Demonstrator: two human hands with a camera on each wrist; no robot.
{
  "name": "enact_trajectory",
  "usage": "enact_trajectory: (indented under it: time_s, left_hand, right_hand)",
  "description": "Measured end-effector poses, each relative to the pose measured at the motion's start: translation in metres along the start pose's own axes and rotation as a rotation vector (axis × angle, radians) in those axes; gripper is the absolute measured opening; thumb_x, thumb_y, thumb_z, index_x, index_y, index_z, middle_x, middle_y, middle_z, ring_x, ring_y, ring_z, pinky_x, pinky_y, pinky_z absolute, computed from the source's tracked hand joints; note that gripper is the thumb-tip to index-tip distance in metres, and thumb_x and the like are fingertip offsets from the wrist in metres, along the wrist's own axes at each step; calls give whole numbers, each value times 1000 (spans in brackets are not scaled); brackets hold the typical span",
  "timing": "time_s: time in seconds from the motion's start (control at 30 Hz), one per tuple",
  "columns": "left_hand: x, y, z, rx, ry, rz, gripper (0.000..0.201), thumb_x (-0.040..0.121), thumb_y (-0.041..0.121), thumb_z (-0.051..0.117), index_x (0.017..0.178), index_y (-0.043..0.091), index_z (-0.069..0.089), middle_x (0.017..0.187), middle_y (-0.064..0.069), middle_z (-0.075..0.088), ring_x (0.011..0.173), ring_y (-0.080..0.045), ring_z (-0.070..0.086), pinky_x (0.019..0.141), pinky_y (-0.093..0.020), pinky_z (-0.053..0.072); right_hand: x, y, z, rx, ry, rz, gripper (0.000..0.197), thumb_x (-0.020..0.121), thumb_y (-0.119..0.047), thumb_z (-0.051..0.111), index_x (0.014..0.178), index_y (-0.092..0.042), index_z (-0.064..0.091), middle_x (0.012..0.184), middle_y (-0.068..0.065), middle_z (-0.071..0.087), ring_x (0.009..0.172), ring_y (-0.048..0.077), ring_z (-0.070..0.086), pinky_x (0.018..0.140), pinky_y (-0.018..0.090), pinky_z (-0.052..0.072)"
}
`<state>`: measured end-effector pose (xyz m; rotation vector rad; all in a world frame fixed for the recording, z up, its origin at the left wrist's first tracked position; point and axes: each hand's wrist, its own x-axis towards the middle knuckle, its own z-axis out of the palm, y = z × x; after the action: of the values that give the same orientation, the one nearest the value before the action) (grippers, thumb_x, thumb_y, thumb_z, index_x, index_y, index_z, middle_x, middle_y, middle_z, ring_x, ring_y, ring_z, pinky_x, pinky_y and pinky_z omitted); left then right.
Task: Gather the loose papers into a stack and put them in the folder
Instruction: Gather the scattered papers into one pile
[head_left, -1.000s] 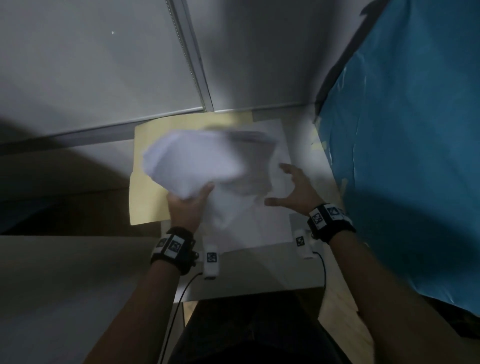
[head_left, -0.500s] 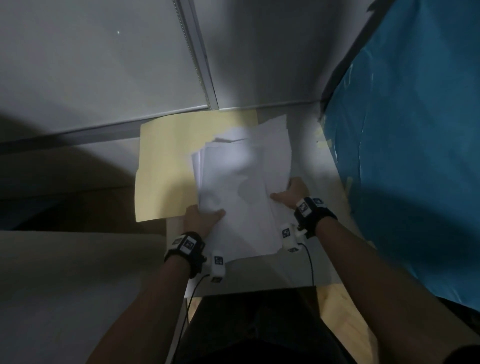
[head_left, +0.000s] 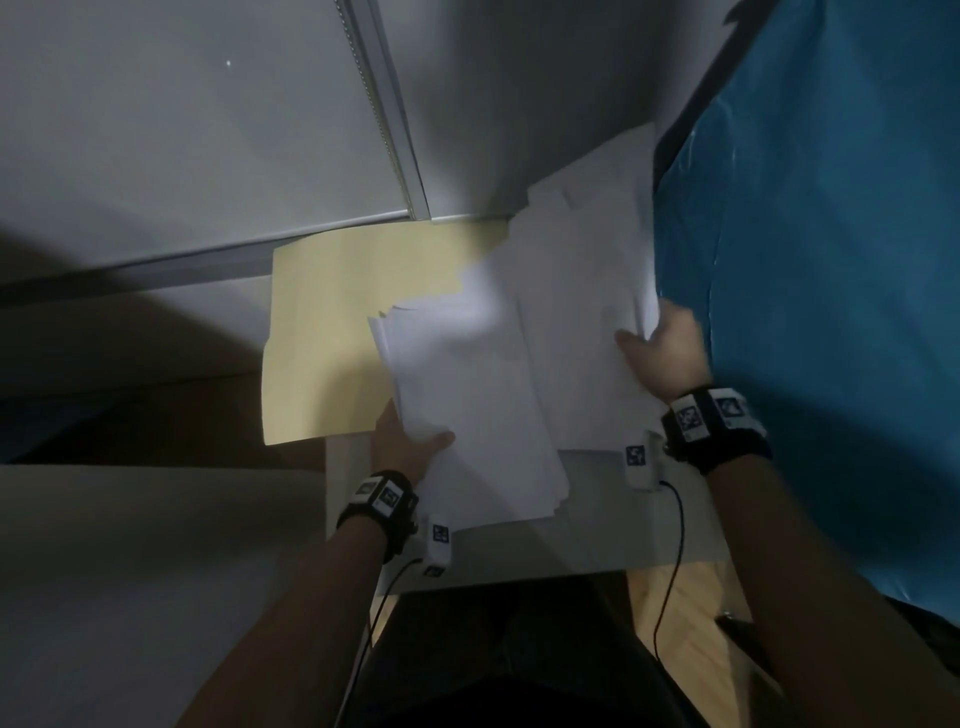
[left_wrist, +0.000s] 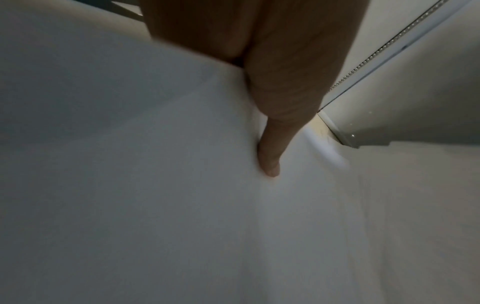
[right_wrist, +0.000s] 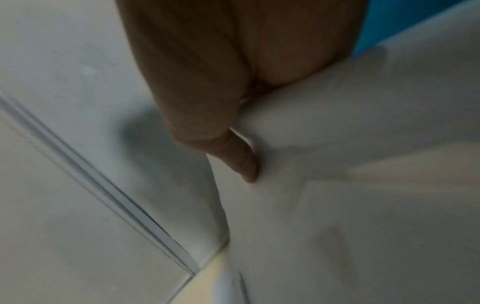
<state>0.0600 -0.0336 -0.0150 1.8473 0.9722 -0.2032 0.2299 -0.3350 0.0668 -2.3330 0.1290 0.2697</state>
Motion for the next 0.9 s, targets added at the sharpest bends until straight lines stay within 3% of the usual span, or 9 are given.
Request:
enact_trajectory:
  time_s: [0.17, 0.27, 0.33, 0.43, 0.57, 0.67, 0.73, 0.8, 0.9]
  left_hand:
    - [-5, 8, 2, -11, 9, 123, 109, 75, 7, 97, 163, 20, 34, 143, 1, 55, 128, -27, 59, 91, -33, 50]
    - [-3, 12, 1, 14, 36, 273, 137, 71, 2, 97, 174, 34, 12, 175, 9, 30, 135, -10, 45, 80, -15, 48]
    - [-8, 21, 2, 93, 0, 267, 98, 84, -2, 85, 166, 22, 38, 168, -7, 46, 137, -22, 52, 87, -23, 47]
    - [-8, 23, 4, 187, -21, 203, 31, 100, 1, 63, 131, -1, 70, 130, -26, 73, 119, -42, 70, 84, -32, 43]
    - [0, 17, 3, 16, -65, 124, 43, 106, 38, 51, 120, 10, 80, 121, -16, 80, 113, -38, 74, 98, -49, 58]
    - [-3, 24, 0, -226, -96, -79, 78, 110, 72, 23, 129, 17, 75, 126, -7, 75, 117, -30, 70, 111, -47, 51]
    - [-4, 25, 1, -326, -138, -81, 65, 111, 66, 31, 130, 18, 71, 123, -2, 76, 119, -31, 71, 109, -45, 53]
    - [-2, 19, 2, -290, -108, -15, 51, 102, 55, 67, 136, 18, 62, 125, 2, 73, 123, -32, 71, 104, -45, 57]
    - [1, 8, 7, -198, 5, 73, 110, 71, 26, 104, 154, 16, 32, 141, 0, 59, 126, -23, 63, 104, -41, 53]
  right_hand:
    - [-33, -49, -49, 299, -46, -267, 12, 91, 0, 75, 92, -9, 69, 78, -6, 70, 65, -5, 65, 61, 15, 50]
    - [-41, -69, -67, 686, -94, -268, 16, 88, 1, 79, 101, -4, 73, 91, 1, 78, 84, 14, 75, 76, 31, 62]
    - [-37, -70, -67, 907, -162, -229, 22, 87, 2, 77, 109, 0, 72, 109, 19, 75, 101, 35, 73, 90, 48, 60]
    - [-27, -55, -43, 913, -163, -63, 28, 89, 3, 77, 116, 3, 70, 113, 20, 76, 101, 36, 74, 88, 47, 61]
    - [-23, -14, 9, 742, -237, 136, 49, 82, -8, 87, 126, 1, 68, 112, 12, 78, 95, 28, 77, 79, 42, 65]
    - [-28, 15, 44, 476, -332, 165, 62, 82, -10, 88, 136, -1, 59, 125, 10, 71, 105, 26, 71, 67, 12, 59]
    - [-33, 30, 67, 331, -419, 187, 65, 82, -11, 88, 139, -2, 59, 132, 13, 68, 116, 28, 67, 78, 16, 57]
    - [-35, 41, 86, 107, -478, 161, 69, 79, -21, 92, 138, -4, 61, 134, 14, 67, 121, 30, 66, 93, 29, 53]
    - [-29, 48, 101, -82, -410, 118, 94, 67, -46, 93, 142, -9, 50, 137, 13, 57, 124, 31, 58, 104, 44, 51]
